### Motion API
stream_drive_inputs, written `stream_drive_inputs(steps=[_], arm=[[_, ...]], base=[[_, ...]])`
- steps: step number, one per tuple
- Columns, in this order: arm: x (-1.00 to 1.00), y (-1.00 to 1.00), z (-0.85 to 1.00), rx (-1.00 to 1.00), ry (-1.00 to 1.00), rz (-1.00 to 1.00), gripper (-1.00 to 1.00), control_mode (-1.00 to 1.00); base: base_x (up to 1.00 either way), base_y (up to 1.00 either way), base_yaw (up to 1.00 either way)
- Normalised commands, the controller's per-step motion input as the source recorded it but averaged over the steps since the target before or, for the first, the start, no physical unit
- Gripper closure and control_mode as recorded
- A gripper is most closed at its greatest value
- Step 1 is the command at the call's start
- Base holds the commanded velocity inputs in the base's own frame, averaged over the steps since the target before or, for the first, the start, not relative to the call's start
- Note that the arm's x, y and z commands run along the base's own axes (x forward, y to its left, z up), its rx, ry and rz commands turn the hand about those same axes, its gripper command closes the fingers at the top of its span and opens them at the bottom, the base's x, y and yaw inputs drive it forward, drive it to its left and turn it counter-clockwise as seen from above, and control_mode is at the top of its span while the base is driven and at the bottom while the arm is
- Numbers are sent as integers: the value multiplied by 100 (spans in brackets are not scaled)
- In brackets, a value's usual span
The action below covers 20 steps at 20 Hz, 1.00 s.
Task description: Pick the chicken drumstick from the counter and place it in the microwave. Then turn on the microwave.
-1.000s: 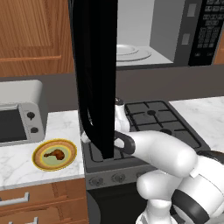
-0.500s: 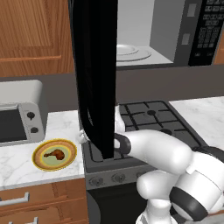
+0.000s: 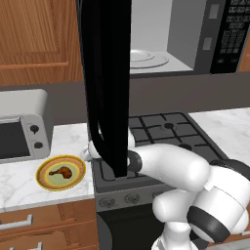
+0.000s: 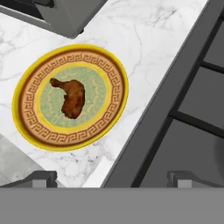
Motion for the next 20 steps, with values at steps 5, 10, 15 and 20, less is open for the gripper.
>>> stream_drive_inputs(steps=[5,10,15,20], arm=[[0,14,0,0,0,0,-100,-100],[0,15,-6,0,0,0,-100,-100],[0,15,-7,0,0,0,-100,-100],[0,16,-5,0,0,0,-100,-100]], base=[[0,0,0],[0,0,0],[0,0,0],[0,0,0]])
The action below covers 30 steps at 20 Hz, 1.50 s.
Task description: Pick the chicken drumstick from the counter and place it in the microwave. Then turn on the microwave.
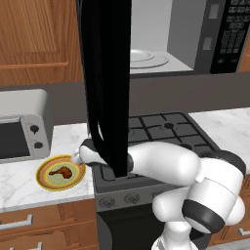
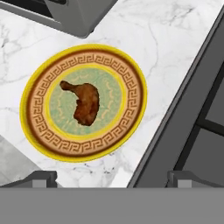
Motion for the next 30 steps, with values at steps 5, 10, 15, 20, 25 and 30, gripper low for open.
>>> stream_drive_inputs(steps=[5,10,15,20,25,30], arm=[[0,17,-4,0,0,0,-100,-100],[0,16,-6,0,0,0,-100,-100],[0,16,-4,0,0,0,-100,-100],[0,13,-1,0,0,0,-100,-100],[0,13,-3,0,0,0,-100,-100],[1,12,-5,0,0,0,-100,-100]], base=[[0,0,0],[0,0,0],[0,0,0],[0,0,0],[0,0,0],[0,0,0]])
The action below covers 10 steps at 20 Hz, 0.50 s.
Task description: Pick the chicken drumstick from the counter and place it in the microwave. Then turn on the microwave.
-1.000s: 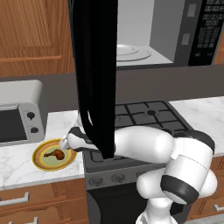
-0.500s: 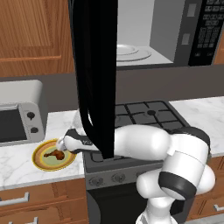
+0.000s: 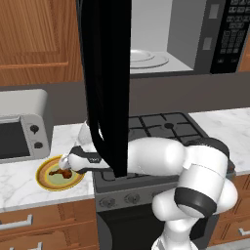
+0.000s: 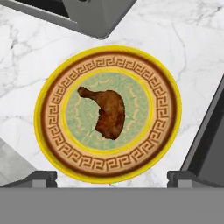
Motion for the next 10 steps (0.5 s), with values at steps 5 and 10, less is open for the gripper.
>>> stream_drive_inputs(steps=[5,10], arm=[[1,11,-6,0,-1,0,-100,-100],[5,5,-6,0,0,0,-100,-100]], base=[[0,0,0],[0,0,0]])
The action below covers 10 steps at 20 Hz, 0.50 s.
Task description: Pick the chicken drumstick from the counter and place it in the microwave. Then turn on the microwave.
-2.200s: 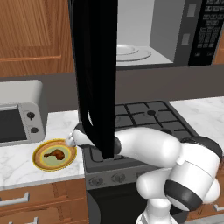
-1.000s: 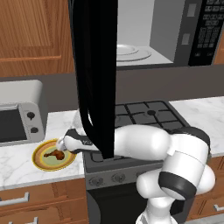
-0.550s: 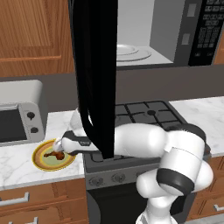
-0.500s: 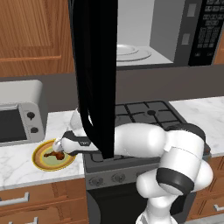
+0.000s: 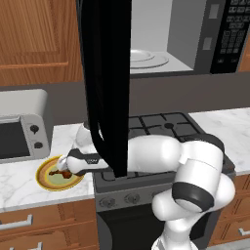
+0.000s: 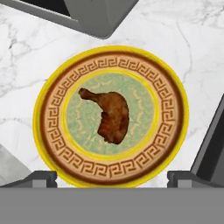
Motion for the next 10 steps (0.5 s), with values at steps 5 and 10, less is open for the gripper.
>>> stream_drive_inputs(steps=[5,10], arm=[[5,5,-7,-1,0,0,-100,-100],[5,8,-6,-1,0,0,-100,-100]], base=[[0,0,0],[0,0,0]])
